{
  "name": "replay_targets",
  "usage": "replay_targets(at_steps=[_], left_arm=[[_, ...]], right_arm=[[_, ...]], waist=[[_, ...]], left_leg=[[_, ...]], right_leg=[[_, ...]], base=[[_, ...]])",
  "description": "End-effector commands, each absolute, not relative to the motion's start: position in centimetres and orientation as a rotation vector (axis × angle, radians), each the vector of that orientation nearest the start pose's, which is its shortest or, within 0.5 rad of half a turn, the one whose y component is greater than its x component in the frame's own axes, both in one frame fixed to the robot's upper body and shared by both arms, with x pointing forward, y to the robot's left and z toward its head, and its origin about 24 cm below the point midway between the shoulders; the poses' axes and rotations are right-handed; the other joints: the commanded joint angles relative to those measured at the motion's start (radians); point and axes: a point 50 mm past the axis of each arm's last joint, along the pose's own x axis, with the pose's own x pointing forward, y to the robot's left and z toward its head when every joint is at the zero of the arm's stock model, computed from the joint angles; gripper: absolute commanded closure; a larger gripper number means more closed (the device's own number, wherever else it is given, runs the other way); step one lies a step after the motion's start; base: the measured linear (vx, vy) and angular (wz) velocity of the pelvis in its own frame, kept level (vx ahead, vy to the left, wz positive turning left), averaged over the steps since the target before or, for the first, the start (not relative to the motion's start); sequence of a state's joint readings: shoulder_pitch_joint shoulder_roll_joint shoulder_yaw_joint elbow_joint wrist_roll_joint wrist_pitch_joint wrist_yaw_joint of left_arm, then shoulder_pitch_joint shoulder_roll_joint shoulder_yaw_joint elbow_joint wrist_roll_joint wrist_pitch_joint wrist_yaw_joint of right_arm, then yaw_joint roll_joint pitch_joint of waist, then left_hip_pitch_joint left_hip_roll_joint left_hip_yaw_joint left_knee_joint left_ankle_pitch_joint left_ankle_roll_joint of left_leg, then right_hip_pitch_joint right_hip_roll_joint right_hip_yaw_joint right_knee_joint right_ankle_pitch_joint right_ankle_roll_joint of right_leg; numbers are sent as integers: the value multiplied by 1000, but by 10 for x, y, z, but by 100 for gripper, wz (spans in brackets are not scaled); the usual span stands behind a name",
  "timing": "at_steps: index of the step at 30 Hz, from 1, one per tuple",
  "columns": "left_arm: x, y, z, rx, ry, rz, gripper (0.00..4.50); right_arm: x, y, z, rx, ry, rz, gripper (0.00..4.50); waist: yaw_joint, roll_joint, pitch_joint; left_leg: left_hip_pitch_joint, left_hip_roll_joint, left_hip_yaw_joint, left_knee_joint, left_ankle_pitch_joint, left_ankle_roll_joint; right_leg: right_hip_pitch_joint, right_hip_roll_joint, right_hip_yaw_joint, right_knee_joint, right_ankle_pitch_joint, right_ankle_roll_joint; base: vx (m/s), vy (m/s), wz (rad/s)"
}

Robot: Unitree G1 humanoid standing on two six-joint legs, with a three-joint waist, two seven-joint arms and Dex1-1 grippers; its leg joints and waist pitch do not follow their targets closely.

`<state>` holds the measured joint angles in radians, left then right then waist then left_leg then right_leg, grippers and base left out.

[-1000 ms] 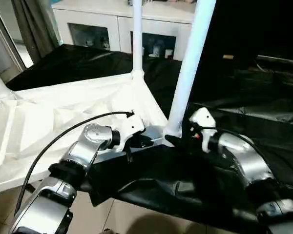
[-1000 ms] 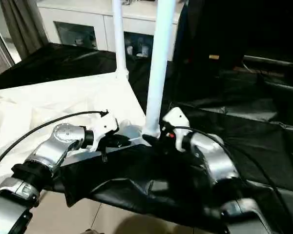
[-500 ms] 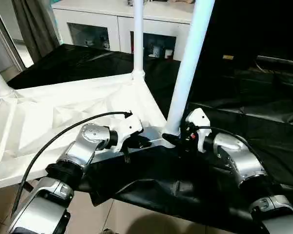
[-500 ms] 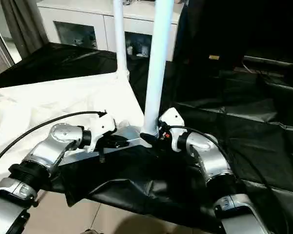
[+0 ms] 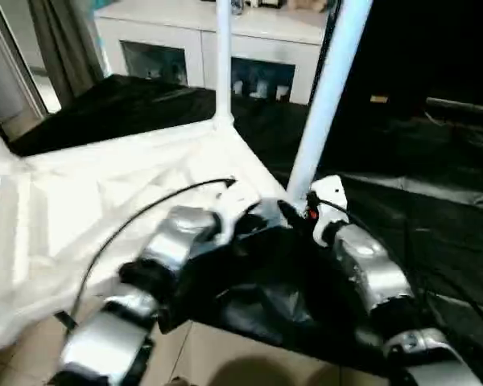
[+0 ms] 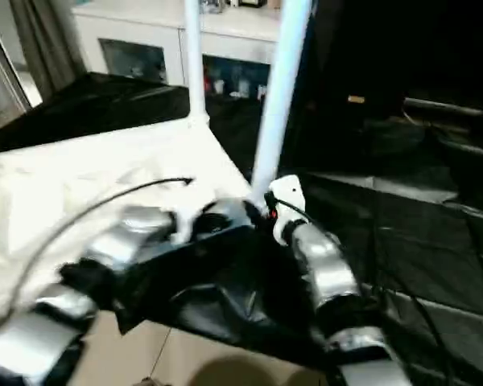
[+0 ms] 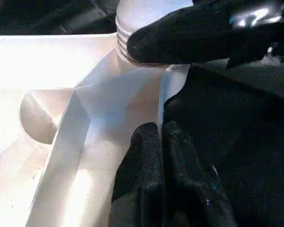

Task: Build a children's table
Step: Rotate leg to tighten

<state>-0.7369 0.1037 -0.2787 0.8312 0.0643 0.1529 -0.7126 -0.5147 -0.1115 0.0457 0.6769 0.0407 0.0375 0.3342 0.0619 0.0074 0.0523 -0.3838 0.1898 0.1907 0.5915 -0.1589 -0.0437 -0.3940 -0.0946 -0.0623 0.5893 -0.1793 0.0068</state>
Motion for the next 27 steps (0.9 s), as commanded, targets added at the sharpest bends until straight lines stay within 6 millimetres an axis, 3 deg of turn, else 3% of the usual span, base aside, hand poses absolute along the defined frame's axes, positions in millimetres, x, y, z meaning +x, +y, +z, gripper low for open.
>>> replay_targets(at_steps=[1,2,3,8,9,12,14,17,18,22,27], left_arm=[[347,49,43,299,387,-884,450],[347,49,43,299,387,-884,450],[346,46,43,304,382,-896,450],[341,52,41,323,378,-971,450],[337,61,40,336,378,-1041,450],[332,73,40,363,370,-1123,450],[325,90,41,398,382,-1216,450],[319,104,43,416,399,-1288,450],[318,106,43,418,402,-1296,450],[311,118,45,417,442,-1364,450],[306,124,47,393,463,-1410,450]], right_arm=[[323,-81,11,-101,302,578,178],[323,-81,11,-101,302,578,178],[324,-78,13,-72,292,588,123],[328,-83,23,-30,258,645,90],[329,-93,28,-40,244,697,79],[328,-103,33,-61,230,774,54],[326,-118,38,-101,222,878,54],[323,-131,43,-135,228,978,54],[322,-132,43,-139,230,991,54],[320,-143,47,-175,244,1082,54],[319,-147,52,-189,250,1164,54]], waist=[[-7,-2,-51],[-7,-2,-51],[-8,1,-52],[-9,-4,-54],[-10,-9,-54],[-7,-11,-58],[-3,-14,-61],[7,-10,-65],[7,-10,-65],[28,-6,-73],[35,-7,-75]], left_leg=[[39,35,-33,-91,-515,-40],[39,35,-33,-91,-515,-40],[44,34,-35,-93,-535,-37],[35,35,-35,-97,-529,-23],[29,36,-34,-98,-509,-18],[16,38,-30,-97,-435,6],[16,37,-25,-93,-395,16],[21,42,-17,-86,-329,35],[21,42,-17,-86,-329,35],[17,47,-7,-78,-209,58],[19,46,-2,-72,-170,77]], right_leg=[[9,-54,25,-106,-533,-121],[9,-54,25,-106,-533,-121],[11,-56,22,-111,-532,-120],[16,-59,25,-108,-497,-127],[20,-60,26,-106,-487,-130],[29,-63,32,-96,-417,-147],[30,-64,34,-91,-383,-162],[29,-63,36,-81,-319,-203],[29,-63,36,-81,-319,-203],[35,-52,33,-51,-126,-262],[37,-49,32,-40,-47,-289]], base=[[0,0,0],[0,0,0],[0,0,0],[0,0,0],[0,0,0],[0,0,0],[0,0,0],[0,0,0],[0,0,0],[38,-20,2],[0,0,0]])
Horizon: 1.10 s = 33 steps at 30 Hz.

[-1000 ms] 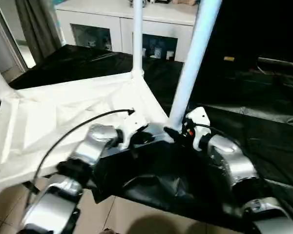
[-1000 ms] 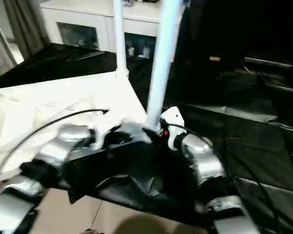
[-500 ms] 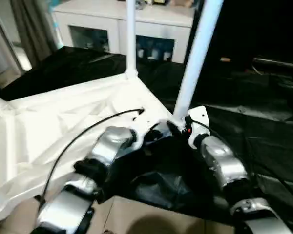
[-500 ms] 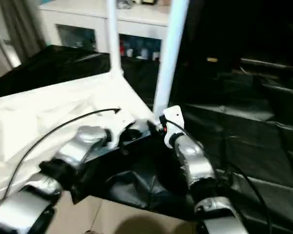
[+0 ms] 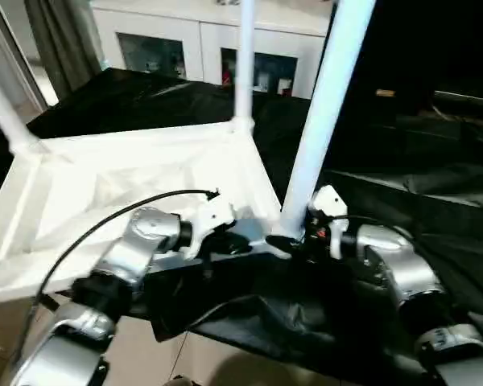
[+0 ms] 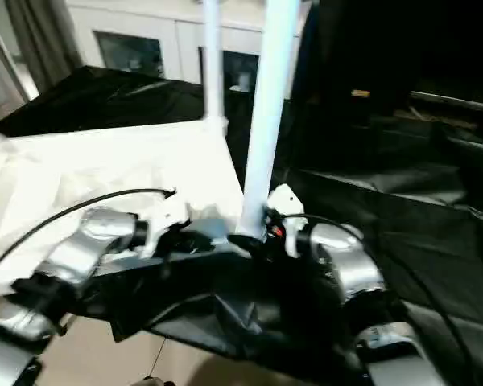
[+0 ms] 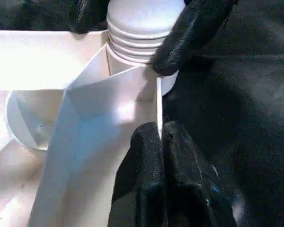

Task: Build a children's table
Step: Rotate leg to tighten

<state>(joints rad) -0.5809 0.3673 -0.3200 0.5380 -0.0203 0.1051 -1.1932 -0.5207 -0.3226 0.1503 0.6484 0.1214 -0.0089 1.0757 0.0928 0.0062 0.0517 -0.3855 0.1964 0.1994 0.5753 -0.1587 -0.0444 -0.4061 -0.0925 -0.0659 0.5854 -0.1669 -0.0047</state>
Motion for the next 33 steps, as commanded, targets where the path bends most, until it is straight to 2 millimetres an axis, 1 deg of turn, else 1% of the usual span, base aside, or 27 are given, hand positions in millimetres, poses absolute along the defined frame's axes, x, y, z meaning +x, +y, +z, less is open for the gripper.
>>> replay_targets(at_steps=[1,3,4,5,6,9,10,11,13,14,15,16,18,19,20,21,23,24,25,26,27,28,29,30,31,32,33], left_arm=[[306,125,48,384,461,-1408,450],[307,127,50,371,458,-1407,450],[306,127,50,369,457,-1408,450],[307,127,50,371,455,-1404,450],[308,127,50,366,448,-1394,450],[309,125,52,356,430,-1372,450],[309,124,52,354,427,-1366,450],[312,122,52,359,416,-1334,450],[318,119,51,364,401,-1260,450],[326,115,50,377,398,-1170,450],[326,115,50,377,398,-1170,450],[330,112,48,373,404,-1126,450],[332,107,47,371,402,-1097,450],[336,99,47,356,393,-1065,450],[337,96,48,351,391,-1057,450],[339,91,48,351,382,-1030,450],[341,84,49,344,378,-1014,450],[343,77,50,340,370,-993,450],[345,66,51,331,359,-979,450],[345,63,52,328,355,-978,450],[345,61,52,324,353,-983,450],[345,60,52,324,352,-983,450],[345,59,53,323,350,-985,450],[345,60,53,318,345,-1005,450],[344,60,53,318,344,-1017,450],[343,62,53,321,344,-1035,450],[342,64,52,325,344,-1047,450]], right_arm=[[319,-147,53,-188,252,1185,54],[318,-148,54,-190,254,1215,54],[318,-148,54,-190,254,1218,70],[317,-148,54,-181,257,1222,80],[317,-148,53,-165,258,1216,80],[317,-146,51,-129,259,1196,100],[317,-146,49,-120,261,1186,111],[318,-144,46,-116,268,1142,111],[320,-142,38,-110,284,1042,133],[321,-139,30,-85,298,936,141],[321,-139,30,-85,298,936,141],[321,-134,24,-72,306,880,160],[321,-130,20,-63,313,840,169],[320,-123,14,-53,326,787,170],[320,-120,13,-50,329,773,173],[320,-115,9,-52,339,736,173],[320,-110,7,-57,346,698,175],[323,-104,6,-56,354,644,176],[326,-94,6,-48,358,591,176],[328,-90,7,-44,357,582,176],[329,-86,9,-39,348,591,176],[329,-86,9,-39,347,592,176],[329,-82,10,-36,337,601,176],[330,-79,15,-30,307,636,176],[330,-78,17,-26,297,647,121],[330,-79,19,-10,288,665,107],[331,-80,20,2,283,677,107]], waist=[[5,-10,-74],[6,-9,-70],[7,-9,-69],[7,-8,-67],[6,-9,-66],[5,-10,-64],[5,-7,-64],[3,-8,-64],[1,-8,-63],[-2,-8,-63],[-4,-9,-64],[-4,-7,-63],[-4,-10,-62],[-7,-6,-59],[-5,-8,-60],[-6,-6,-60],[-8,-6,-58],[-7,0,-58],[-13,-4,-56],[-15,-4,-54],[-13,-5,-56],[-13,-5,-56],[-13,-4,-58],[-13,-5,-57],[-12,-6,-59],[-12,-6,-59],[-11,-5,-60]], left_leg=[[21,39,-10,-56,-174,78],[23,39,-10,-58,-204,69],[24,40,-10,-59,-213,65],[24,41,-11,-61,-231,54],[25,41,-12,-63,-250,43],[26,40,-14,-64,-279,26],[27,40,-14,-65,-288,19],[27,41,-15,-67,-291,13],[29,39,-16,-67,-296,5],[28,38,-17,-68,-299,-3],[29,36,-17,-68,-300,-6],[30,34,-19,-69,-311,-14],[31,34,-19,-70,-323,-15],[29,34,-19,-71,-330,-15],[35,33,-20,-70,-351,-21],[32,31,-22,-71,-355,-22],[35,32,-23,-72,-381,-25],[37,32,-24,-72,-386,-28],[38,30,-27,-74,-411,-40],[38,28,-28,-75,-422,-42],[42,28,-30,-74,-436,-41],[41,28,-31,-74,-437,-38],[35,29,-32,-76,-431,-32],[35,30,-32,-77,-428,-29],[34,31,-31,-78,-419,-24],[33,30,-30,-78,-416,-22],[33,31,-30,-79,-412,-20]], right_leg=[[49,-52,35,-36,-65,-278],[49,-54,36,-43,-132,-265],[48,-54,36,-46,-150,-261],[46,-55,37,-49,-184,-253],[45,-55,38,-52,-217,-244],[42,-56,39,-55,-263,-229],[41,-56,40,-57,-279,-223],[40,-55,40,-57,-284,-220],[37,-56,41,-60,-290,-215],[36,-55,42,-61,-303,-209],[36,-55,41,-64,-309,-206],[36,-56,40,-66,-338,-190],[36,-57,40,-71,-361,-180],[32,-57,42,-74,-376,-174],[29,-57,41,-78,-399,-167],[32,-57,40,-79,-416,-159],[29,-57,39,-84,-442,-148],[27,-57,39,-85,-446,-147],[25,-56,37,-88,-478,-140],[25,-56,36,-91,-497,-134],[23,-59,34,-96,-525,-121],[24,-60,35,-97,-526,-118],[28,-60,34,-96,-513,-114],[28,-59,35,-96,-504,-113],[29,-58,35,-93,-471,-121],[29,-58,36,-93,-461,-124],[30,-59,36,-91,-450,-128]], base=[[0,0,0],[0,0,0],[0,0,0],[0,0,0],[0,0,0],[0,0,0],[0,0,0],[0,0,0],[0,0,0],[0,0,0],[0,0,0],[0,0,0],[0,0,0],[0,0,0],[0,0,0],[0,0,0],[0,0,0],[0,0,0],[0,0,0],[0,0,0],[0,0,0],[0,0,0],[0,0,0],[0,0,0],[0,0,0],[0,0,0],[0,0,0]])
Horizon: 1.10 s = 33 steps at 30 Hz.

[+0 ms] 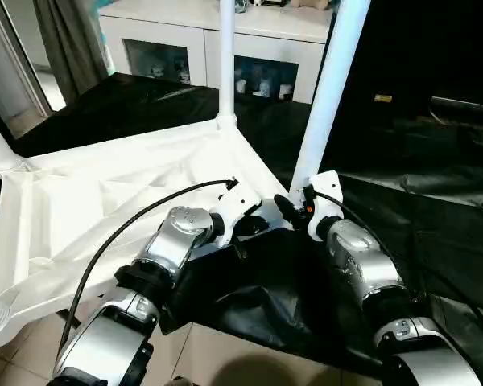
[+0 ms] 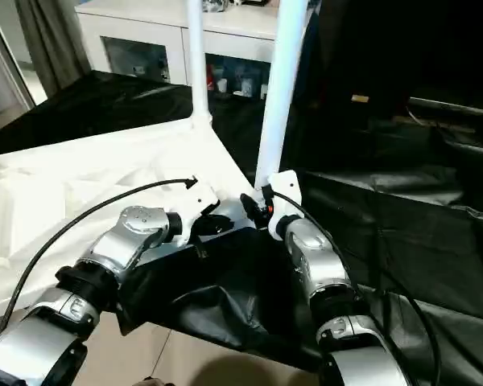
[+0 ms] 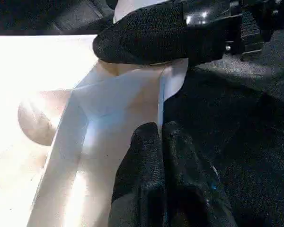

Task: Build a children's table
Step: Rotate leg to tighten

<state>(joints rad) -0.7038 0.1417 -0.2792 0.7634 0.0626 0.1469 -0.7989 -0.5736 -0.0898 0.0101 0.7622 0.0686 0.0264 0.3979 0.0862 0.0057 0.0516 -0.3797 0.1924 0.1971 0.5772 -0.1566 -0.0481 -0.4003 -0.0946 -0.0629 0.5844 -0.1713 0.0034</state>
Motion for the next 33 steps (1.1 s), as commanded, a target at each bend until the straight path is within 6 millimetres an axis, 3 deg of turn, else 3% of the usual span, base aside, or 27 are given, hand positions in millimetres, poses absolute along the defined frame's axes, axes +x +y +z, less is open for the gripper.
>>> replay_targets(at_steps=[1,5,10,12,14,15,18,21,25,30,31,33], left_arm=[[340,68,52,329,344,-1084,450],[332,85,49,365,364,-1191,450],[326,106,52,351,383,-1286,450],[325,108,53,345,392,-1305,450],[321,116,55,329,430,-1369,450],[320,117,56,329,434,-1377,450],[319,119,55,333,445,-1386,450],[318,119,56,327,440,-1389,450],[317,119,57,315,434,-1394,450],[316,119,56,305,431,-1394,450],[318,118,55,301,422,-1376,450],[325,115,55,311,396,-1278,450]], right_arm=[[331,-84,23,11,273,706,101],[327,-98,29,-44,261,849,62],[317,-127,39,-65,274,1068,62],[315,-131,40,-70,282,1098,62],[313,-143,42,-110,302,1161,62],[313,-144,43,-114,305,1169,62],[314,-148,43,-158,298,1170,87],[314,-147,46,-143,291,1186,107],[310,-144,45,-113,294,1229,152],[304,-142,42,-73,312,1267,174],[303,-143,40,-65,314,1250,175],[306,-142,32,-78,312,1121,176]], waist=[[-4,-6,-60],[-5,-8,-64],[5,-8,-67],[12,-5,-72],[13,-11,-73],[15,-9,-74],[16,-14,-72],[20,-15,-65],[23,-16,-63],[25,-15,-65],[25,-21,-65],[26,-20,-66]], left_leg=[[25,35,-27,-81,-404,-11],[15,36,-25,-80,-348,12],[17,41,-14,-70,-272,46],[14,42,-12,-65,-217,59],[12,41,-10,-61,-195,69],[14,42,-10,-60,-189,73],[15,42,-8,-59,-191,74],[19,45,-9,-64,-248,46],[21,45,-12,-67,-279,27],[19,44,-12,-67,-265,29],[18,44,-11,-65,-252,32],[18,43,-12,-64,-241,32]], right_leg=[[27,-56,34,-88,-421,-142],[38,-57,35,-77,-342,-167],[42,-51,36,-61,-225,-216],[43,-49,33,-47,-136,-248],[46,-50,32,-40,-98,-267],[45,-51,31,-40,-93,-275],[43,-52,32,-42,-116,-274],[38,-55,34,-52,-224,-251],[36,-57,36,-58,-292,-223],[36,-54,36,-56,-275,-219],[37,-54,36,-54,-260,-219],[35,-56,37,-54,-254,-219]], base=[[0,0,0],[0,0,0],[0,0,0],[0,0,0],[0,0,0],[0,0,0],[0,0,0],[0,0,0],[0,0,0],[0,0,0],[0,0,0],[0,0,0]])
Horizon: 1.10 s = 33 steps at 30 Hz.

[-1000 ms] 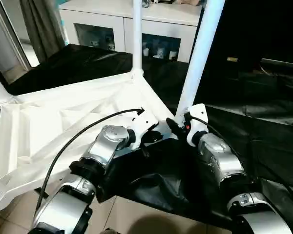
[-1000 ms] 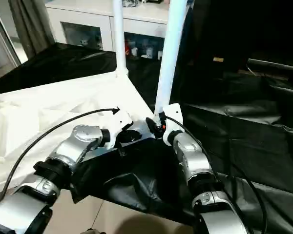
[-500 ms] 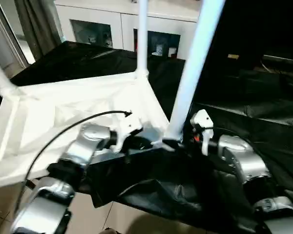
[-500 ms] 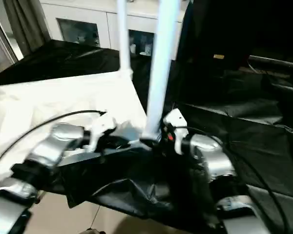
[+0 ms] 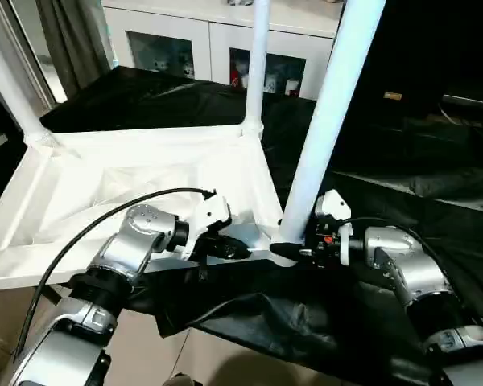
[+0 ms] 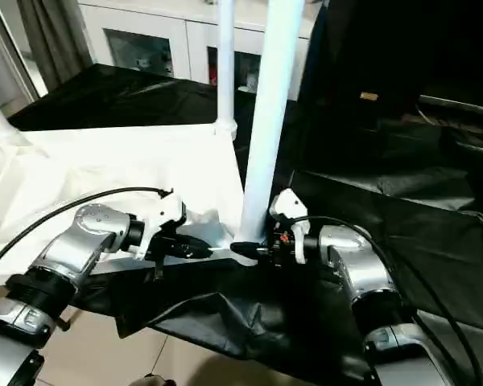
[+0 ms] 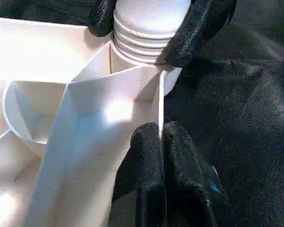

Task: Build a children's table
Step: Rotate leg to tighten

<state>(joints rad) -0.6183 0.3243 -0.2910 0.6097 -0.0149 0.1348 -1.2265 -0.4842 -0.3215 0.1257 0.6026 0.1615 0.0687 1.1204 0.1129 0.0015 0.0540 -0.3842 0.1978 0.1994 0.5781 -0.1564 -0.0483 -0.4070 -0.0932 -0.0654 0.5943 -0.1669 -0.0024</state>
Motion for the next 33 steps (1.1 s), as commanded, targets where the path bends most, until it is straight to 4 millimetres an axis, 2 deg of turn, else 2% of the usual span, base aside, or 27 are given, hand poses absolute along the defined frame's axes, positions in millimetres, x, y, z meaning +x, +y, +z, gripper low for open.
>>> replay_targets(at_steps=[1,2,3,4,5,7,9,10,12,13,14,15,18,19,20,21,22,23,27,28,30,31,33], left_arm=[[327,114,55,318,391,-1252,450],[329,114,55,325,386,-1225,450],[337,111,53,339,382,-1118,450],[341,109,53,340,379,-1064,450],[344,107,53,332,374,-1025,450],[347,99,53,305,365,-979,450],[348,94,53,295,362,-969,450],[347,91,52,294,363,-966,450],[347,82,51,281,364,-956,450],[346,78,51,272,365,-961,450],[346,75,50,267,365,-970,450],[345,72,49,266,364,-974,450],[340,72,46,275,382,-1064,450],[338,75,46,283,389,-1086,450],[337,78,46,288,396,-1100,450],[336,81,46,288,401,-1116,450],[336,81,46,288,401,-1116,450],[333,87,45,308,412,-1157,450],[330,96,44,338,431,-1213,450],[324,103,44,352,446,-1280,450],[322,106,43,355,454,-1312,450],[318,109,43,364,462,-1347,450],[316,113,44,374,467,-1373,450]], right_arm=[[308,-141,30,-80,315,1084,176],[309,-141,27,-82,317,1046,176],[314,-138,18,-78,327,896,176],[316,-134,14,-69,331,828,177],[317,-131,10,-53,338,768,177],[321,-122,6,-15,350,656,177],[324,-116,5,0,355,595,178],[325,-112,5,1,359,569,178],[329,-97,5,-7,360,536,178],[329,-87,7,-11,346,564,178],[328,-76,10,-20,325,605,178],[328,-70,12,-27,310,628,122],[320,-59,18,47,266,789,102],[320,-62,19,47,257,812,87],[320,-67,20,36,251,825,71],[319,-71,20,24,247,840,62],[319,-71,20,24,247,840,57],[319,-81,22,9,244,877,57],[319,-97,30,-17,213,954,57],[317,-110,37,-19,214,1040,57],[315,-117,39,-37,225,1081,57],[313,-126,40,-65,247,1131,57],[310,-133,40,-99,280,1197,57]], waist=[[-2,-16,-68],[-5,-18,-67],[-6,-18,-65],[-9,-10,-62],[-10,-7,-63],[-18,-5,-61],[-26,-9,-60],[-30,4,-60],[-34,6,-60],[-35,9,-60],[-34,11,-60],[-34,10,-61],[-33,11,-62],[-31,9,-64],[-30,10,-65],[-32,6,-65],[-30,7,-66],[-29,8,-66],[-26,8,-68],[-22,5,-69],[-19,7,-71],[-17,7,-72],[-16,7,-72]], left_leg=[[22,38,-14,-66,-242,31],[23,36,-15,-67,-252,24],[24,35,-15,-68,-262,18],[29,34,-16,-70,-294,0],[33,34,-21,-71,-318,-17],[34,32,-24,-76,-356,-31],[34,31,-25,-78,-382,-32],[36,30,-27,-77,-404,-34],[31,27,-29,-79,-414,-36],[35,26,-28,-78,-426,-35],[34,26,-30,-78,-428,-35],[32,26,-30,-79,-430,-31],[32,26,-29,-80,-430,-22],[27,28,-29,-81,-409,-12],[27,29,-29,-81,-403,-10],[26,29,-27,-80,-390,-5],[25,29,-27,-80,-382,-3],[24,29,-25,-79,-364,3],[21,30,-23,-78,-325,18],[21,32,-21,-74,-309,29],[20,34,-19,-73,-288,36],[21,36,-18,-70,-268,44],[21,36,-16,-69,-261,51]], right_leg=[[41,-58,40,-65,-264,-211],[39,-59,40,-68,-290,-204],[39,-58,39,-71,-311,-198],[31,-59,40,-78,-362,-187],[33,-62,38,-83,-405,-174],[30,-59,37,-88,-442,-157],[28,-58,36,-92,-457,-150],[26,-59,37,-96,-467,-146],[30,-56,35,-95,-465,-141],[25,-57,36,-101,-475,-138],[27,-58,36,-100,-474,-137],[29,-57,35,-100,-470,-134],[30,-55,37,-100,-450,-138],[36,-56,38,-95,-416,-143],[36,-55,38,-92,-398,-149],[38,-54,38,-88,-368,-162],[39,-55,39,-86,-355,-168],[40,-55,40,-84,-330,-179],[48,-55,39,-78,-291,-193],[51,-53,38,-74,-266,-204],[51,-51,38,-69,-230,-215],[52,-50,36,-62,-180,-238],[51,-48,37,-60,-160,-247]], base=[[0,0,0],[0,0,0],[0,0,0],[0,0,0],[0,0,0],[0,0,0],[0,0,0],[0,0,0],[0,0,0],[0,0,0],[0,0,0],[0,0,0],[0,0,0],[0,0,0],[0,0,0],[0,0,0],[0,0,0],[0,0,0],[0,0,0],[0,0,0],[0,0,0],[0,0,0],[0,0,0]])
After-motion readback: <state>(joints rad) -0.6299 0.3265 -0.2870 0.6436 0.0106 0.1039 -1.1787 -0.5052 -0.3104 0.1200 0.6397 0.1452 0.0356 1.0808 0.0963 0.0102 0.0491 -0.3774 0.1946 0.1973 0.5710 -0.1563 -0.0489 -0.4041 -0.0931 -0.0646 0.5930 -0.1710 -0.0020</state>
